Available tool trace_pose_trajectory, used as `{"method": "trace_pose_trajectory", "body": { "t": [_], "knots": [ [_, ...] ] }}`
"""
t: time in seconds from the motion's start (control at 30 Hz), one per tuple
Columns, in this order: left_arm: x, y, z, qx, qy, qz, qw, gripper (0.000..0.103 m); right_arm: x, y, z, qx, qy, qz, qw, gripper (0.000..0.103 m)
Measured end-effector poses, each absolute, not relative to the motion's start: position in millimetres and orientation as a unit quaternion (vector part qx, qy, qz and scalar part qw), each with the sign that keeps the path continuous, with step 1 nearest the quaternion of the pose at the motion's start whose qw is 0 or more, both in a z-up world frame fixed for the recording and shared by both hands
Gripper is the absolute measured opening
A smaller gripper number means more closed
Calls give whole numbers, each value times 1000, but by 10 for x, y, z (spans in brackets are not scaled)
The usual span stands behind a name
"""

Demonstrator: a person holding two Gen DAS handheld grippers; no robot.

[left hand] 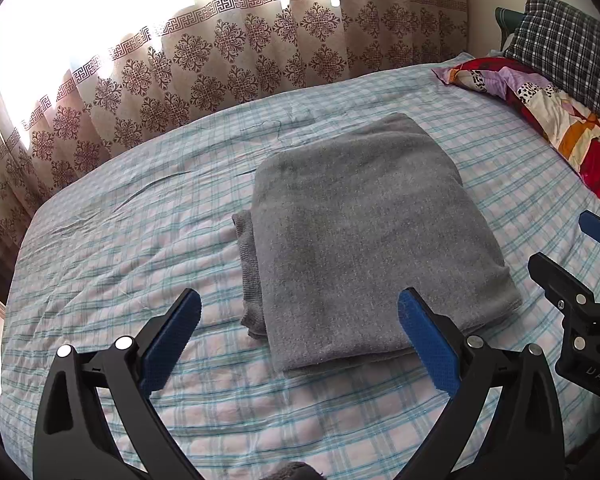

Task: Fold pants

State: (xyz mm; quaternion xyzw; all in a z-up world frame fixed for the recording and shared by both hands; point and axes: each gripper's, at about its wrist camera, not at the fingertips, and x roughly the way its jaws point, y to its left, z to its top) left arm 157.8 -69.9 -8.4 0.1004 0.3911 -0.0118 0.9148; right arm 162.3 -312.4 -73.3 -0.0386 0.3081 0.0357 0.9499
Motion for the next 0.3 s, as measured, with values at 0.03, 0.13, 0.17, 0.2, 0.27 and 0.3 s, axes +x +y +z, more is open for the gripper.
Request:
{"method": "trace_pose_trajectory", "body": {
  "t": [0.03, 0.13, 0.17, 0.2, 0.27, 0.3],
  "knots": [
    [1580, -688, -87, 99, 392, -11, 914, 100, 1621, -3123, -736, -39, 308, 36, 950, 89],
    [1595, -612, -110, 88, 398, -3, 913, 100, 1628, -3124, -744, -39, 310, 37, 949, 89],
    [1604, -566, -118, 84, 399, 2, 913, 100, 1631, -3122, -753, -40, 310, 38, 949, 89],
    [1617, -510, -131, 79, 401, 9, 913, 100, 1632, -3120, -762, -40, 311, 37, 949, 89],
    [1661, -342, -172, 65, 410, 26, 909, 100, 1636, -3124, -784, -40, 315, 37, 948, 89],
    [1689, -230, -205, 57, 415, 40, 907, 100, 1642, -3131, -796, -39, 317, 36, 947, 89]
  ]
}}
